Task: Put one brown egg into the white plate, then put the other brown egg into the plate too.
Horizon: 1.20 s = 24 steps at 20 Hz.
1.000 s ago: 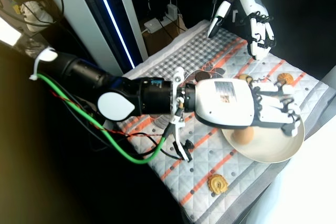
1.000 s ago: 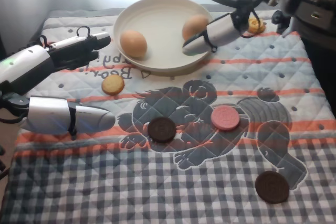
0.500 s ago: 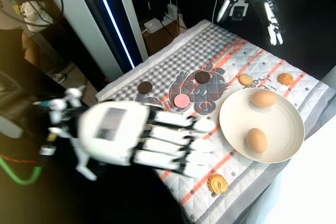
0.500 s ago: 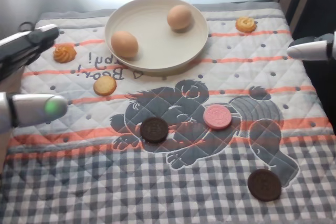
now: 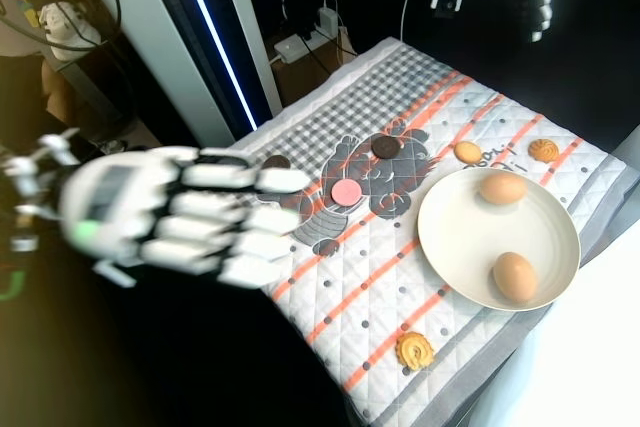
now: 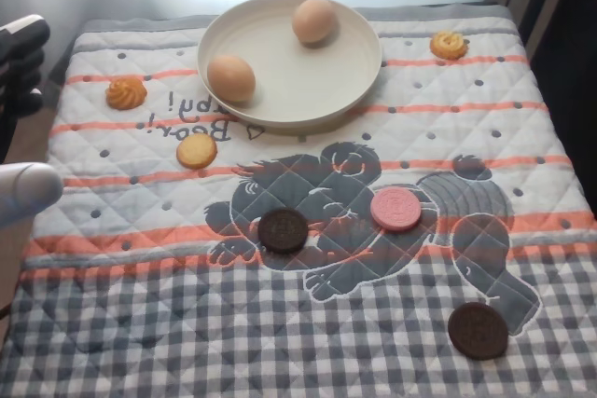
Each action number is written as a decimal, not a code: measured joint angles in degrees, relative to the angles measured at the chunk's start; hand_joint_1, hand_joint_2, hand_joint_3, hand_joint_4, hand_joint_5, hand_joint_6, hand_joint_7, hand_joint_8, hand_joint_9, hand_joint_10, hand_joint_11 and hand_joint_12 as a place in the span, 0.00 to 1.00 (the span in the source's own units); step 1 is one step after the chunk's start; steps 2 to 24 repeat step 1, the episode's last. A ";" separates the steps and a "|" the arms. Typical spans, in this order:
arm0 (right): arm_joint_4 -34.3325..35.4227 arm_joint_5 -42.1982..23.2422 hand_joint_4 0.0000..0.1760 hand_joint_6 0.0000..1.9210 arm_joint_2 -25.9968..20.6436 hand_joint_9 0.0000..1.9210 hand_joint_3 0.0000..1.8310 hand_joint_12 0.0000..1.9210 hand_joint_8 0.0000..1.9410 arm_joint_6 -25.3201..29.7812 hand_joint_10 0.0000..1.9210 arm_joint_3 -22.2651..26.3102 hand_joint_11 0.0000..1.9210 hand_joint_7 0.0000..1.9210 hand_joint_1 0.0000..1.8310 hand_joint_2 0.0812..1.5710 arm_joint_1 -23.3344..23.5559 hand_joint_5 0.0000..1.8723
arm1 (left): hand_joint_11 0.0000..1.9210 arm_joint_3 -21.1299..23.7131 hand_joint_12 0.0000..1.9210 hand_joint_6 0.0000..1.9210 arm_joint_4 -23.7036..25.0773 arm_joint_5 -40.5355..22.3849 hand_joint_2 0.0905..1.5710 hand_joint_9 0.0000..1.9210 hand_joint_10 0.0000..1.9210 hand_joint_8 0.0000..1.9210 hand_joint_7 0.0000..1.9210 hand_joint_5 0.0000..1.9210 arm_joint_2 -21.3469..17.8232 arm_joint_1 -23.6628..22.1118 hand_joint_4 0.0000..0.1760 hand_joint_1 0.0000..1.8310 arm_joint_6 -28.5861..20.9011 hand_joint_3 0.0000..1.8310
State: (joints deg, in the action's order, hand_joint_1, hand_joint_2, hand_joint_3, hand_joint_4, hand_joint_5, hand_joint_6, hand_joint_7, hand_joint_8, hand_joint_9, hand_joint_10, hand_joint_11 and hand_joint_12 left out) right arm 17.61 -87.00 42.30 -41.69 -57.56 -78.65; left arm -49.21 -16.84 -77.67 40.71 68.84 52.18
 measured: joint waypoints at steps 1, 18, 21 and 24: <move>2.25 -4.85 0.92 0.01 -0.09 0.10 0.00 0.12 0.00 0.00 0.01 1.66 0.00 0.12 0.43 0.61 -3.87 0.10 | 0.00 0.00 0.36 0.01 -0.98 -2.73 0.61 0.11 0.01 0.01 0.14 0.14 0.50 1.25 0.02 0.34 -1.31 0.00; 2.25 -4.85 0.92 0.01 -0.09 0.10 0.00 0.12 0.00 0.00 0.01 1.66 0.00 0.12 0.43 0.61 -3.87 0.10 | 0.00 0.00 0.36 0.01 -0.98 -2.73 0.61 0.11 0.01 0.01 0.14 0.14 0.50 1.25 0.02 0.34 -1.31 0.00; 2.25 -4.85 0.92 0.01 -0.09 0.10 0.00 0.12 0.00 0.00 0.01 1.66 0.00 0.12 0.43 0.61 -3.87 0.10 | 0.00 0.00 0.36 0.01 -0.98 -2.73 0.61 0.11 0.01 0.01 0.14 0.14 0.50 1.25 0.02 0.34 -1.31 0.00; 2.25 -4.85 0.92 0.01 -0.09 0.10 0.00 0.12 0.00 0.00 0.01 1.66 0.00 0.12 0.43 0.61 -3.87 0.10 | 0.00 0.00 0.36 0.01 -0.98 -2.73 0.61 0.11 0.01 0.01 0.14 0.14 0.50 1.25 0.02 0.34 -1.31 0.00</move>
